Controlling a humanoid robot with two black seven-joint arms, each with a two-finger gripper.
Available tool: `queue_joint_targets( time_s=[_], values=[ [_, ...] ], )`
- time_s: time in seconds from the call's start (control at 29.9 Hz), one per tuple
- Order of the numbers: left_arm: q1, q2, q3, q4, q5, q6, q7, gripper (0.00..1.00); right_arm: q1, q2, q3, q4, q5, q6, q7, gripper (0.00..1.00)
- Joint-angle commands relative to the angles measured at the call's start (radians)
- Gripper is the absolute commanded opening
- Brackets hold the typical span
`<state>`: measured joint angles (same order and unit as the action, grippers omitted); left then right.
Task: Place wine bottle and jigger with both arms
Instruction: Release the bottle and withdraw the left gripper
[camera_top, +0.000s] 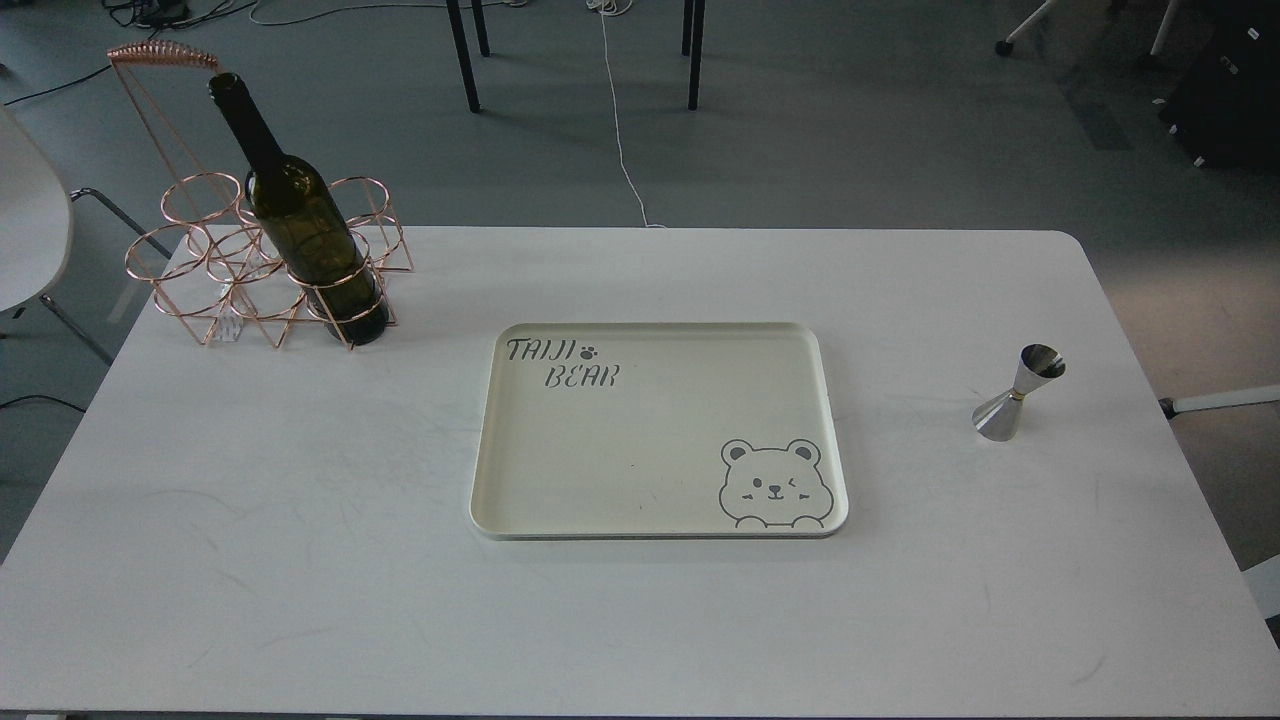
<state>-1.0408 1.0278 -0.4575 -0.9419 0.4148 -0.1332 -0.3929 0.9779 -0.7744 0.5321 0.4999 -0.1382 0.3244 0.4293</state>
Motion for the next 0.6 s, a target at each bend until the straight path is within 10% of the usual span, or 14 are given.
queue_joint_targets(
  time_s=[0.0, 0.57],
  values=[
    [0.03, -0.012, 0.005, 0.021, -0.173, -0.04, -0.009, 0.98, -0.03, 0.009, 0.002, -0.006, 0.031, 0.002, 0.008, 0.99],
    [0.196, -0.35, -0.004, 0.626, -0.689, -0.356, -0.003, 0.98, -0.157, 0.155, 0.015, -0.057, 0.376, 0.018, -0.041, 0.99]
  ],
)
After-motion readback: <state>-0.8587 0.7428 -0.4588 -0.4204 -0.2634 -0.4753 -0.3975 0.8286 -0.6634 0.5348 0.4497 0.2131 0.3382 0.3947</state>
